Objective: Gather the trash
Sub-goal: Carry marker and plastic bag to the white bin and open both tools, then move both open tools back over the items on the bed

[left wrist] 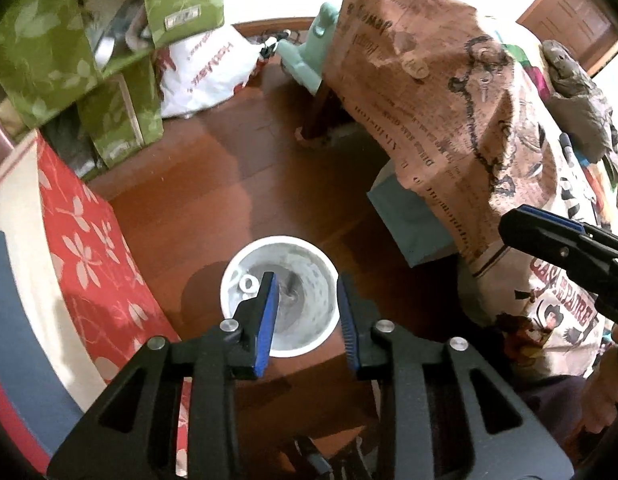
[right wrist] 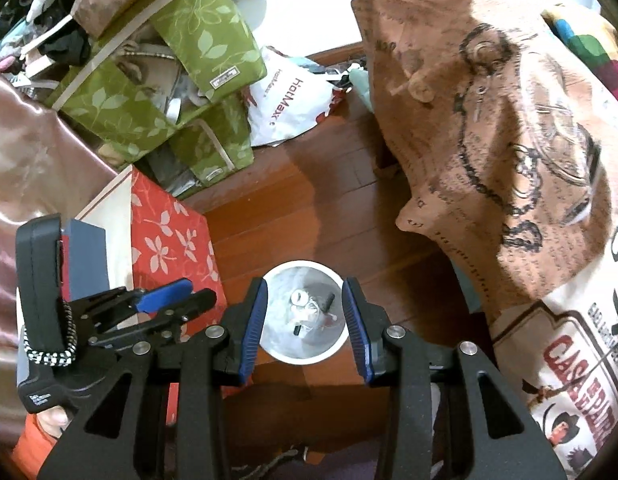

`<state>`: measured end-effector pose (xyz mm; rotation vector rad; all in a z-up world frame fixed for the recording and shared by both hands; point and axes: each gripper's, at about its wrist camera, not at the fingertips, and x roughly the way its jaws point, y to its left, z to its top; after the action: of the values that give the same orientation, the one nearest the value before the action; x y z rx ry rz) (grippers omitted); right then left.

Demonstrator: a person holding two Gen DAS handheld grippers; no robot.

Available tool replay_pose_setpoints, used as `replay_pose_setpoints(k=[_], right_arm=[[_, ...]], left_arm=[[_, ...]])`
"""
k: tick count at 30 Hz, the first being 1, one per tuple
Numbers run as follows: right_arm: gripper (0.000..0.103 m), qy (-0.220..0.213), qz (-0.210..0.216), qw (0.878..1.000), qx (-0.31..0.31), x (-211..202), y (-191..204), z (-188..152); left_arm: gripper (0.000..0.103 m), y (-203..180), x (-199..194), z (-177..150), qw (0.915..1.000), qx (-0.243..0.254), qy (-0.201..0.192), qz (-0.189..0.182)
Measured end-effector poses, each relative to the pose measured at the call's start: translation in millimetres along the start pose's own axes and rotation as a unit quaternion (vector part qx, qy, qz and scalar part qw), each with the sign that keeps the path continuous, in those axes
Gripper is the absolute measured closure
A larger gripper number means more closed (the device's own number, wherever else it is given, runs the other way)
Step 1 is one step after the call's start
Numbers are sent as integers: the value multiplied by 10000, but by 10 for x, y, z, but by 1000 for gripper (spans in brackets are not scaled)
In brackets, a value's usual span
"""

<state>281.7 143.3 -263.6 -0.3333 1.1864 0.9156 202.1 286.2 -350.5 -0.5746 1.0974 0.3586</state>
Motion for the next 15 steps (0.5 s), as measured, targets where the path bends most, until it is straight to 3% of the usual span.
replay_pose_setpoints(k=[8, 15], right_arm=[[68, -512, -174, 9984, -141, -559, -55, -94], [68, -1189, -361, 9921, -157, -1226, -143, -216]], left_arm=[[75, -388, -540, 34, 9977, 411, -522, 125], [75, -831, -1146, 27, 9904, 814, -1115, 114]])
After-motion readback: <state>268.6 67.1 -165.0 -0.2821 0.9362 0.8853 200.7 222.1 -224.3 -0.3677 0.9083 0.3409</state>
